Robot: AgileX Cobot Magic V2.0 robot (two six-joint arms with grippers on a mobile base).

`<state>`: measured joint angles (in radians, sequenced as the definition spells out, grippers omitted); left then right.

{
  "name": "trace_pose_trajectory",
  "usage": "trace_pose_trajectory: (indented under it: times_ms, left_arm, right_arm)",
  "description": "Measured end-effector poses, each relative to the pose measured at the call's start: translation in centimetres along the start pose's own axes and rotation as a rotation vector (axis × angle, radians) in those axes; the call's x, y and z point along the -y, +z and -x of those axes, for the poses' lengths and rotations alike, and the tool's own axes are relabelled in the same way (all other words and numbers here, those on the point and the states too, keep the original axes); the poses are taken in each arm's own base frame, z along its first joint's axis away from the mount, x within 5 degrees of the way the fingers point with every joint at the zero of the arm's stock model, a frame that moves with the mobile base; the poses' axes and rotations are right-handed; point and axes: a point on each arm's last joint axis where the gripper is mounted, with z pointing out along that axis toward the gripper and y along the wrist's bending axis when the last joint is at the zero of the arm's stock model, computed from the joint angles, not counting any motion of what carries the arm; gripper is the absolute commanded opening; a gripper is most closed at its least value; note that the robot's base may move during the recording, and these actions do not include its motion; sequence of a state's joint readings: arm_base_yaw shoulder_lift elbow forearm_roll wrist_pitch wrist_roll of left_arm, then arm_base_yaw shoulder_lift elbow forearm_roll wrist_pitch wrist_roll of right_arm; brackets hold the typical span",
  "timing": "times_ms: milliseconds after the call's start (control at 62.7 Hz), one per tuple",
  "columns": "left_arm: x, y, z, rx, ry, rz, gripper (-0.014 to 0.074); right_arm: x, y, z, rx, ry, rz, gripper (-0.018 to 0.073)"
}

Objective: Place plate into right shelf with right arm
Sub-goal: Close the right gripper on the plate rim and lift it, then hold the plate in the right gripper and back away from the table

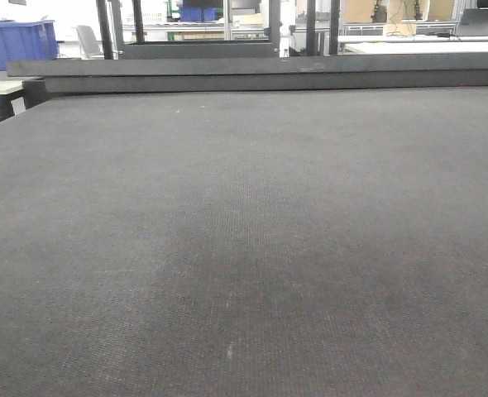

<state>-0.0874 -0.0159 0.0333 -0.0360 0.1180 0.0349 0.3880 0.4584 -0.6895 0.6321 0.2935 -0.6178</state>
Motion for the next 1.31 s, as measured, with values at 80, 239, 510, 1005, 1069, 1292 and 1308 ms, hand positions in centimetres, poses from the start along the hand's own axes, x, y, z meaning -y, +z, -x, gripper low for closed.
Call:
trace_pose_trajectory:
  times_ms: [80,239,510,1005,1069,1292,1308]
  left_arm:
    - [0.0,0.0,0.0,0.0,0.0,0.0,-0.0047]
    - [0.0,0.0,0.0,0.0,0.0,0.0,-0.0047]
    - [0.0,0.0,0.0,0.0,0.0,0.0,-0.0047]
    - [0.0,0.0,0.0,0.0,0.0,0.0,-0.0047]
    - [0.0,0.0,0.0,0.0,0.0,0.0,-0.0047]
    - [0.0,0.0,0.0,0.0,0.0,0.0,-0.0047]
    - [0.0,0.0,0.0,0.0,0.0,0.0,-0.0047]
  right_arm:
    - [0.0,-1.0,-0.2,0.044,-0.001,-0.017,0.0056]
    - [0.1,-1.4,-0.1,0.075,-0.001,-0.032,0.0056]
    - [0.1,-1.3,-0.2,0.076,0.002,-0.034,0.0056]
    - [0.1,-1.3,-0.2,0.076,0.002,-0.034,0.0056]
    - [0.1,-1.3,-0.2,0.076,0.002,-0.034,0.0056]
    - [0.1,-1.3,-0.2,0.076,0.002,-0.034,0.0056]
    - [0.1,-1.3,-0.2,0.076,0.002,-0.034,0.0056]
